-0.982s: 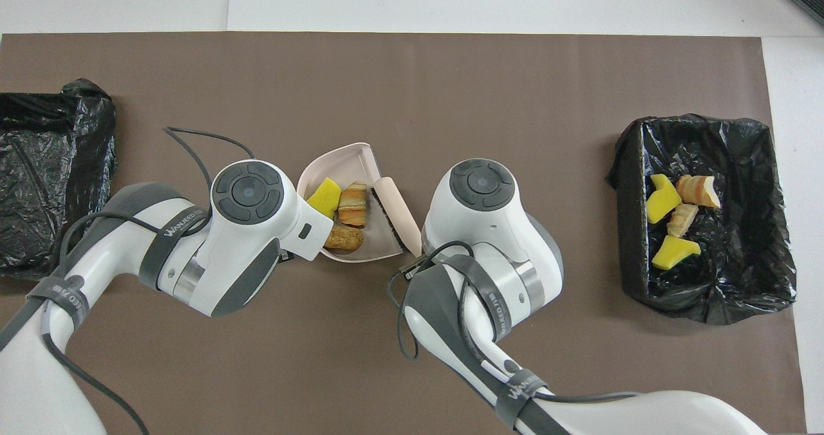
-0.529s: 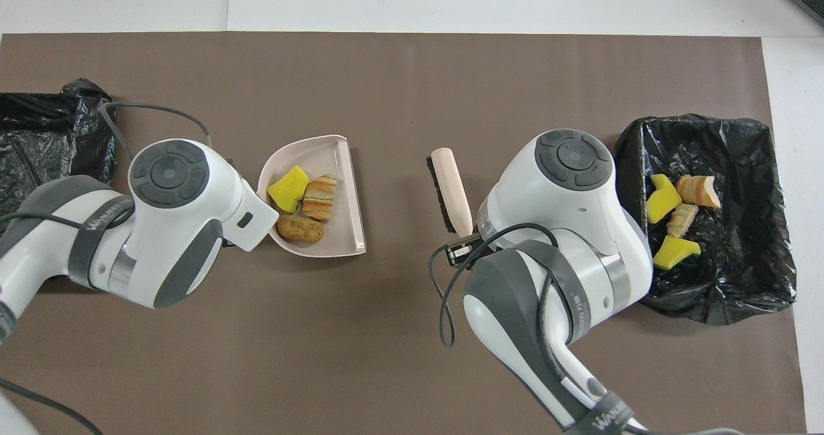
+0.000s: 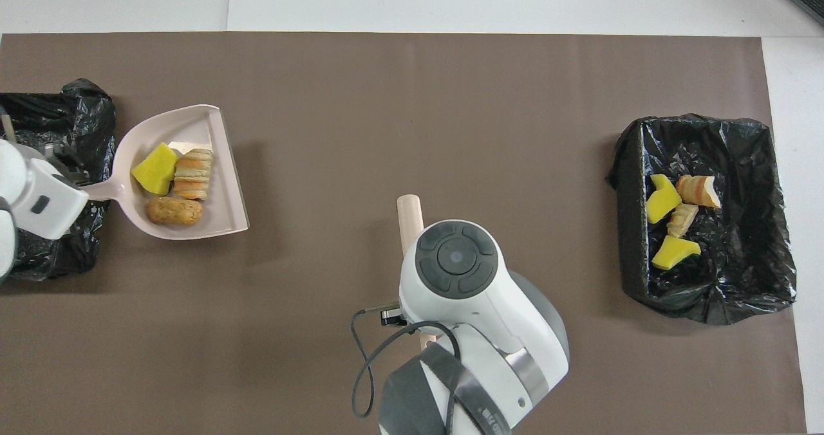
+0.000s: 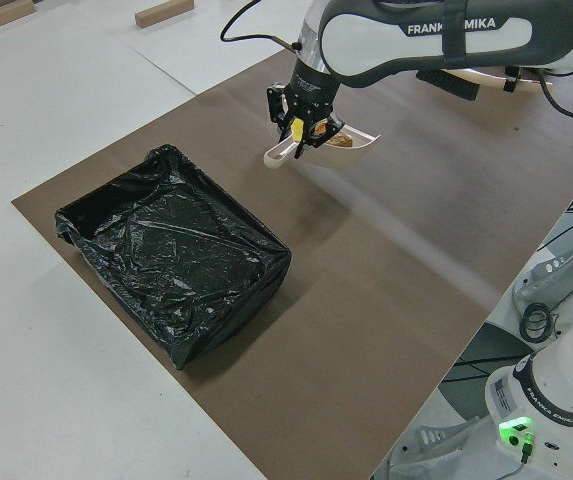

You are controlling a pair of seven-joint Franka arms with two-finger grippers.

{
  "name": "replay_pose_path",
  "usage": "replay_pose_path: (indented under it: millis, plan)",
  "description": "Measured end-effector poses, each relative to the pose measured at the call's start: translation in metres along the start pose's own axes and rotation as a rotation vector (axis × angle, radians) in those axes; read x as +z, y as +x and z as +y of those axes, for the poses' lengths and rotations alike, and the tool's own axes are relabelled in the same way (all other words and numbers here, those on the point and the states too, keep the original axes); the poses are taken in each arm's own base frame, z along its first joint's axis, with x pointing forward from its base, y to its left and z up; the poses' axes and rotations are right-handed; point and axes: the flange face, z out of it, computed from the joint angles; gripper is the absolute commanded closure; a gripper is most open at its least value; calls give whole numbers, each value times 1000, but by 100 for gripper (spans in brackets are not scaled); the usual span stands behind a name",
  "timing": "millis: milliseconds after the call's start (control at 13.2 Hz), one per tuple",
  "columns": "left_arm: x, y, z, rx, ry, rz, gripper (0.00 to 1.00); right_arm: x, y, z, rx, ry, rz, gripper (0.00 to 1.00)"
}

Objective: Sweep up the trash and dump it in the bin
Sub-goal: 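Carry the loaded dustpan with the left gripper over the other bin, then tip the dustpan into the bin with the left gripper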

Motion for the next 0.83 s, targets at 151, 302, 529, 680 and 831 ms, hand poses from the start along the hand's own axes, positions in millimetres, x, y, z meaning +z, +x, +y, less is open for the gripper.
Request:
replay_pose_path:
  millis: [151,302,529,680,831]
  plan:
    - [-11,-75,-14,-31,24,56,100,20,-28,-27,22,-26,-8,100]
    - [-26,-150,-26,-31,48,38,100,44,-50,-51,41,-38,-2,100]
    - [-43,-231,-46,38,82,-11,100,87,-75,-70,35,-32,31,100]
    - [-50,-260,-65,103,112,-95,100,110,-86,-73,22,-30,43,100]
    - [-54,-263,-89,167,159,-224,100,115,-91,-75,27,-33,43,100]
